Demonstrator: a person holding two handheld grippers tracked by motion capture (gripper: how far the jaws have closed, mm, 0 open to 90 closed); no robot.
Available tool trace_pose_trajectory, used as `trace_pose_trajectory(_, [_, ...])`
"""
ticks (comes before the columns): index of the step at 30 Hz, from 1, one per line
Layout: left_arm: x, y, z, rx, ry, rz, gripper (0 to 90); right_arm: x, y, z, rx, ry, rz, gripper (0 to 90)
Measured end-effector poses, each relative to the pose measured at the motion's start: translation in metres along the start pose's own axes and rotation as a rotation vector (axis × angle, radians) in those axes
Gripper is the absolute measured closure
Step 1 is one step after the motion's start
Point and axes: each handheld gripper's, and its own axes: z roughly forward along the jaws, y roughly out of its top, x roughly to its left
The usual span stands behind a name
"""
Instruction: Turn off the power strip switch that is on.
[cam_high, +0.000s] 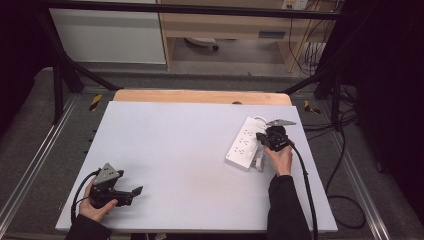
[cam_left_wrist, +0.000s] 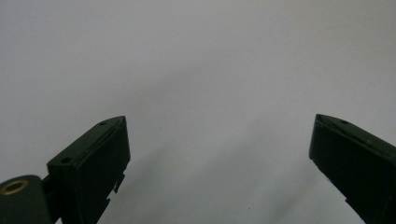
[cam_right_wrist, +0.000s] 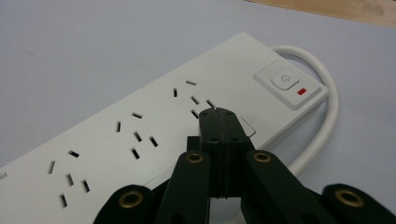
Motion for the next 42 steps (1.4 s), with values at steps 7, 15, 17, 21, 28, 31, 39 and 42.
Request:
trace_pose_trajectory(7, [0.0004,0.0000,-0.0003,0.002,0.001,0.001,4.9,0.0001,-0.0015,0.0027,0.009,-0.002,0.000,90.0])
trace_pose_trajectory(15, [0.0002,0.0000,-0.0005,0.001,0.001,0.003,4.9,0.0003,-0.0018,0.0032,0.004,0.002,0.003,90.0])
trace_pose_trajectory(17, [0.0002,0.0001,-0.0005,0.001,0.001,0.003,4.9,0.0005,-0.0020,0.0033,0.002,-0.001,-0.001,90.0])
trace_pose_trajectory(21, [-0.0001,0.0001,-0.0006,0.001,0.002,0.004,4.9,0.0008,-0.0020,0.0034,0.003,-0.003,-0.006,90.0])
trace_pose_trajectory(28, [-0.0003,0.0003,-0.0008,0.000,0.002,0.005,4.9,0.0028,-0.0020,0.0033,0.005,-0.014,-0.016,90.0])
trace_pose_trajectory(31, [-0.0005,0.0003,-0.0009,-0.001,0.003,0.006,4.9,0.0030,-0.0022,0.0032,0.004,-0.016,-0.015,90.0])
trace_pose_trajectory(39, [-0.0006,0.0005,-0.0009,-0.001,0.002,0.005,4.9,0.0036,-0.0025,0.0036,0.004,-0.020,-0.016,90.0])
trace_pose_trajectory(42, [-0.0007,0.0005,-0.0008,-0.001,0.003,0.005,4.9,0.0032,-0.0028,0.0040,0.008,-0.018,-0.017,90.0])
